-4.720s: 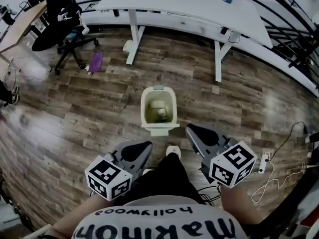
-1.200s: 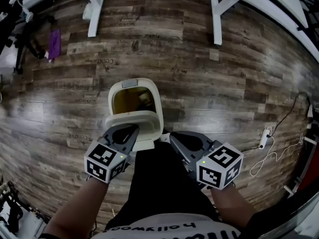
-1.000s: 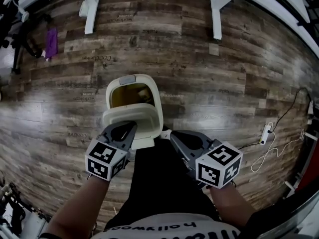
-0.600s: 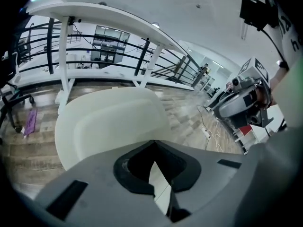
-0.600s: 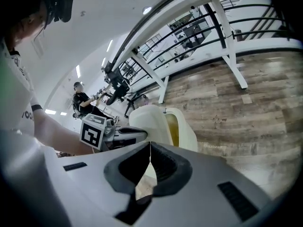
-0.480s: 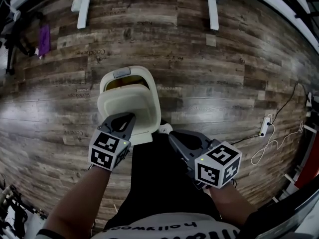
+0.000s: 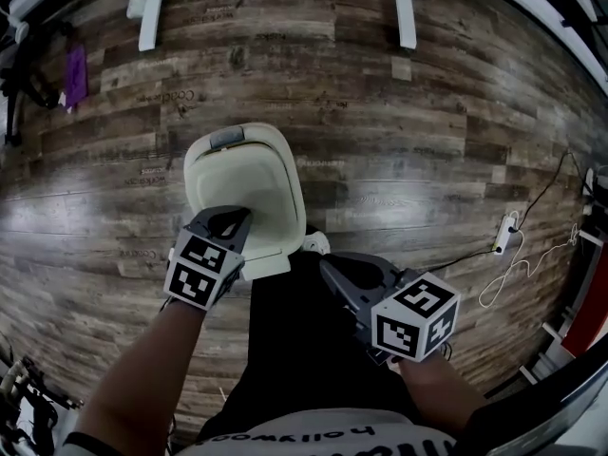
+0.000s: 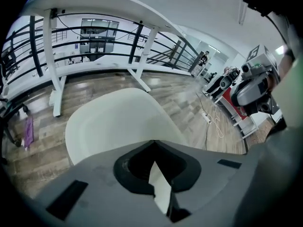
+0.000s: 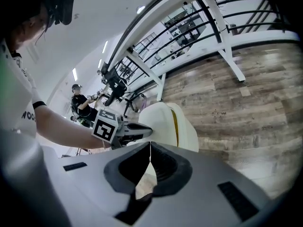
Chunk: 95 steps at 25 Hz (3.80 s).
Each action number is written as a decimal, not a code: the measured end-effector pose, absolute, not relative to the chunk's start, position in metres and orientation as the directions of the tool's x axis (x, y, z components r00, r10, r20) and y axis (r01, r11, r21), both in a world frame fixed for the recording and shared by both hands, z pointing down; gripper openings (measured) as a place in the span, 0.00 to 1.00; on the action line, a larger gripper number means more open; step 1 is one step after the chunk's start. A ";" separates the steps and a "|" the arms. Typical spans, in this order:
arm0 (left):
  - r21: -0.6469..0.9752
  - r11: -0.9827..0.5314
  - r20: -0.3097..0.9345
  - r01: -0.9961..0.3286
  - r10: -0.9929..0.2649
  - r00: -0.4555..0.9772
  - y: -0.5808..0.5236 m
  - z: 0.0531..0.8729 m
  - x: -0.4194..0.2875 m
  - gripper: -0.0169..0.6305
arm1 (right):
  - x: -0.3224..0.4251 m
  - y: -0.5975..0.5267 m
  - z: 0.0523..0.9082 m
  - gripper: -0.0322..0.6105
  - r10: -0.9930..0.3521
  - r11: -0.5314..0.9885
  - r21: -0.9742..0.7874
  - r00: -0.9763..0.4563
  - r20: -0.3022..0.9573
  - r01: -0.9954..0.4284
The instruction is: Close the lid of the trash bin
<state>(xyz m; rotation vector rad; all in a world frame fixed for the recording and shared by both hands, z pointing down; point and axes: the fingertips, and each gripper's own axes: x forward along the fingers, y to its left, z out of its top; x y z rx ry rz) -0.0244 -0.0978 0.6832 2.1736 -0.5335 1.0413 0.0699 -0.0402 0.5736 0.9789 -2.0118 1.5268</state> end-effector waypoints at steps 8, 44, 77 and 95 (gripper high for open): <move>0.400 -0.666 0.819 -0.630 -0.049 0.572 -0.109 0.704 -0.026 0.04 | 0.082 -0.046 0.584 0.07 -0.271 0.112 -0.639 -0.642 0.717 -0.761; 0.694 -0.481 0.458 -0.535 -0.278 0.844 -0.126 0.591 -0.066 0.04 | 0.050 -0.132 0.587 0.07 -0.271 0.436 -0.470 -0.610 0.744 -0.767; 0.283 -0.655 -0.002 -0.701 -0.731 0.682 -0.056 0.128 -0.058 0.04 | 0.023 -0.056 0.122 0.06 -0.420 0.879 -0.187 -0.898 0.132 -0.439; 0.182 -0.664 -0.063 -0.725 -0.744 0.665 -0.015 0.095 -0.032 0.04 | 0.047 -0.016 0.108 0.06 -0.422 0.901 -0.049 -0.897 0.135 -0.431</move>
